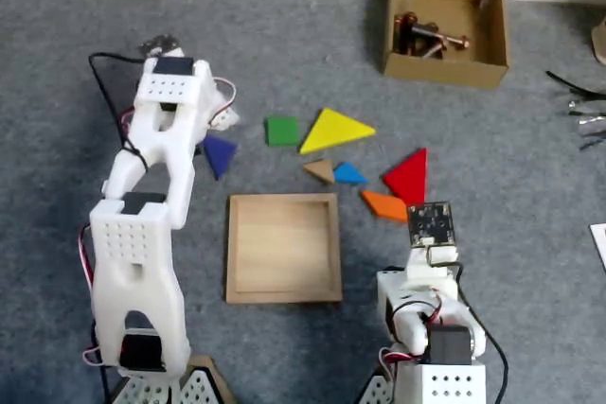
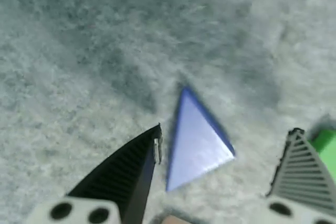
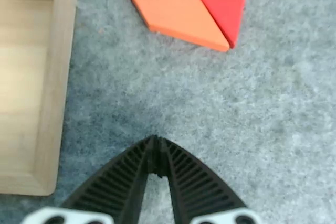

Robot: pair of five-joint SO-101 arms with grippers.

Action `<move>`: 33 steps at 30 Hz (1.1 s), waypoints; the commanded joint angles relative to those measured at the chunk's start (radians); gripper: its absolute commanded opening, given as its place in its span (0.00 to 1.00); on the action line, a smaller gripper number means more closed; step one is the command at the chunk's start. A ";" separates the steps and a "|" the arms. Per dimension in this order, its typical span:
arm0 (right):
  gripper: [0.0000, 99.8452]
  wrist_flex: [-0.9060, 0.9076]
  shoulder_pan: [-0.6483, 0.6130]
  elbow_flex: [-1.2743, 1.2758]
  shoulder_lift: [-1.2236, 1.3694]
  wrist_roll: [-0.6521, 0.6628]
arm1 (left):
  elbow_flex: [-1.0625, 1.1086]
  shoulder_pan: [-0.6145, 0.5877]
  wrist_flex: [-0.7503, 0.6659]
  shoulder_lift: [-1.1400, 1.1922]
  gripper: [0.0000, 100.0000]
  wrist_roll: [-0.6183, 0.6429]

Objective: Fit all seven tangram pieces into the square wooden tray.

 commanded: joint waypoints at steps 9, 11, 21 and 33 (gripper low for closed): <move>0.01 -0.007 -0.007 0.122 -0.013 -0.005 | -0.047 -0.004 -0.011 0.051 0.34 0.011; 0.01 -0.007 -0.007 0.122 -0.013 -0.005 | -0.045 -0.007 -0.009 0.053 0.34 0.011; 0.01 -0.007 -0.007 0.122 -0.013 -0.005 | -0.045 -0.002 0.005 0.053 0.17 0.006; 0.01 -0.007 -0.007 0.122 -0.013 -0.005 | -0.045 -0.002 0.006 0.050 0.25 0.005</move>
